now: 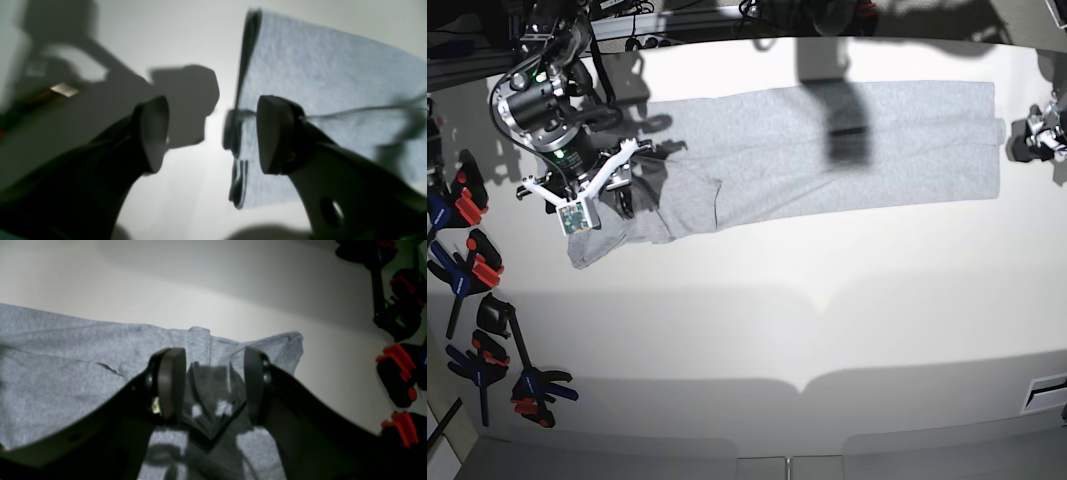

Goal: Fold the T-shirt properly

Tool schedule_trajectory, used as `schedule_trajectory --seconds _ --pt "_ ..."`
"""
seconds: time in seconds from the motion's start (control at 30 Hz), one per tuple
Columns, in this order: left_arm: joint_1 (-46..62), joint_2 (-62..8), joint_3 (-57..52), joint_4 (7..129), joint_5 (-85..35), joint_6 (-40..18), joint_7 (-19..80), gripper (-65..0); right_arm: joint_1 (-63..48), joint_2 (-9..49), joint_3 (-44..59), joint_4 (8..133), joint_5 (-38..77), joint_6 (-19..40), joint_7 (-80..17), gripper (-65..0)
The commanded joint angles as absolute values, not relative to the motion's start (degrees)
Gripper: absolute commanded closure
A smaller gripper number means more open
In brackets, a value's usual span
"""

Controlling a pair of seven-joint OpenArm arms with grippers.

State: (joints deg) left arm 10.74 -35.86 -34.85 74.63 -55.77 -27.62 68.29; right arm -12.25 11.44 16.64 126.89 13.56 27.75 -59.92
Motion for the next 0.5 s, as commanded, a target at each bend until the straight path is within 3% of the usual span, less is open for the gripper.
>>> schedule_trajectory --seconds 0.0,0.3,0.47 --pt "9.61 -37.26 -35.20 73.87 -58.13 -29.02 68.18 -38.5 -11.77 11.90 16.86 128.16 14.17 28.51 -58.74 -26.7" --pt "9.37 -36.16 -35.16 60.20 -58.24 -32.84 69.82 -38.5 -11.77 11.90 16.86 128.27 14.17 28.60 -58.74 -26.7" --pt "9.43 -32.49 -35.16 56.42 -63.88 -34.72 77.06 -38.5 -11.75 11.90 16.86 128.27 14.15 28.62 -58.54 -26.7"
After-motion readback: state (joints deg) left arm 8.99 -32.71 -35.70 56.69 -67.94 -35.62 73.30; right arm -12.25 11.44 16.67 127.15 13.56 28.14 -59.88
